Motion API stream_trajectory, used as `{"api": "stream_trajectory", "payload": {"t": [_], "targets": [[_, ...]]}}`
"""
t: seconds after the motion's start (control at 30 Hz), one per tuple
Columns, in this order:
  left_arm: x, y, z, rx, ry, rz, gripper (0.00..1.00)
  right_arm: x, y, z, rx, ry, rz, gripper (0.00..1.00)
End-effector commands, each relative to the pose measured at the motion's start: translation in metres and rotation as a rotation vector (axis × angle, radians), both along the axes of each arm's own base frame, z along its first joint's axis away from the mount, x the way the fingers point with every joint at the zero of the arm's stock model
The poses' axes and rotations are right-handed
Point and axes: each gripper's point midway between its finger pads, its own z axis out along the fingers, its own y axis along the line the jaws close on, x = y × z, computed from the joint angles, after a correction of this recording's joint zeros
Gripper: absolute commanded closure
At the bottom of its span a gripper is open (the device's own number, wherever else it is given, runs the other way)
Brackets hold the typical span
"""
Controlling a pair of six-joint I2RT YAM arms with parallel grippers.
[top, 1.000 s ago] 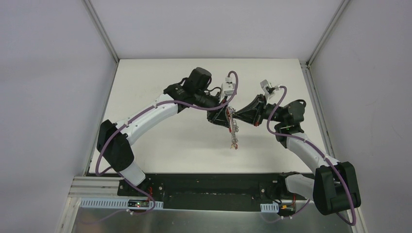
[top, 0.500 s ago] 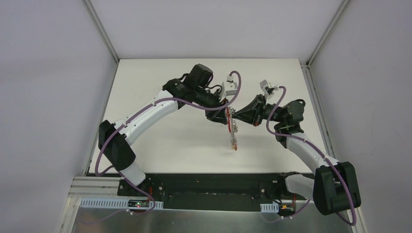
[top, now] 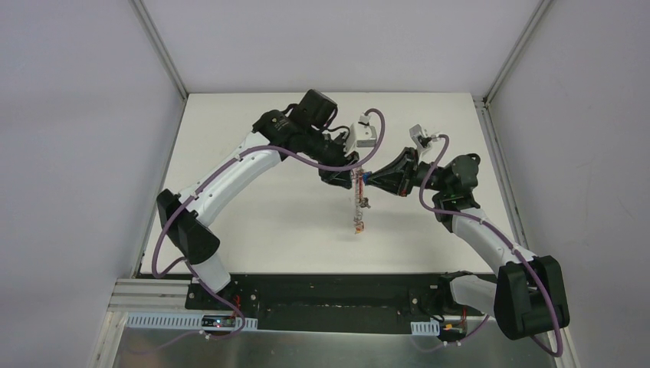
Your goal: Put the keys on the keyring
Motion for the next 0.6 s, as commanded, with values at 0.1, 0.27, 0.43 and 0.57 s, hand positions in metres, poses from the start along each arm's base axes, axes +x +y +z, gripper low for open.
{"api": "stream_trajectory", "payload": {"t": [0.1, 0.27, 0.43, 0.57], "targets": [[-0.003, 0.021, 0.005, 0.086, -0.028, -0.031, 1.0, 0.005, -0.006, 0.017, 0.003, -0.085, -0.037, 0.72], [0.004, 0.02, 0.002, 0.124, -0.03, -0.043, 1.0, 0.01, -0.012, 0.02, 0.001, -0.09, -0.069, 0.55], [0.02, 0.004, -0.003, 0.138, -0.006, -0.037, 1.0, 0.021, -0.024, 0.023, 0.003, -0.087, -0.129, 0.49], [0.032, -0.016, -0.004, 0.096, 0.028, -0.014, 1.0, 0.032, -0.033, 0.021, -0.003, -0.068, -0.179, 0.48]]}}
